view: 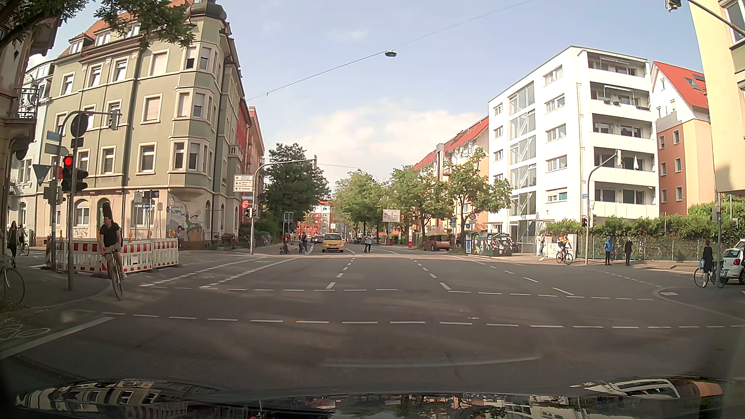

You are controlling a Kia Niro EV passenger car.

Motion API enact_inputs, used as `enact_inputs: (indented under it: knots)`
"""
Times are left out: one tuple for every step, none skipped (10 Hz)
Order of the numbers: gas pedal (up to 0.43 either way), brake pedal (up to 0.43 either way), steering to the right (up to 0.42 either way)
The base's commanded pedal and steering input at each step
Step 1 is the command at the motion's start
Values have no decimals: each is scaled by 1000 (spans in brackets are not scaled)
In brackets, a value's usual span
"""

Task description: Follow the waypoints while adhering to traffic rules and regulations

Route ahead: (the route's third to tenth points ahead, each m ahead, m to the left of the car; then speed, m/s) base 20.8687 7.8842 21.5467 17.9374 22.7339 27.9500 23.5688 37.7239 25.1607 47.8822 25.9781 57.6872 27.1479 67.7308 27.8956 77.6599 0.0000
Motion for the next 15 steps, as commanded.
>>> enact_inputs:
  knots:
    - [0,250,10]
    - [0,250,10]
    - [0,250,10]
    - [0,250,10]
    - [0,250,10]
    - [0,226,10]
    - [0,140,10]
    - [0,24,10]
    - [0,0,10]
    - [0,0,10]
    - [0,0,10]
    - [0,0,12]
    - [0,0,14]
    - [39,0,15]
    - [138,0,15]
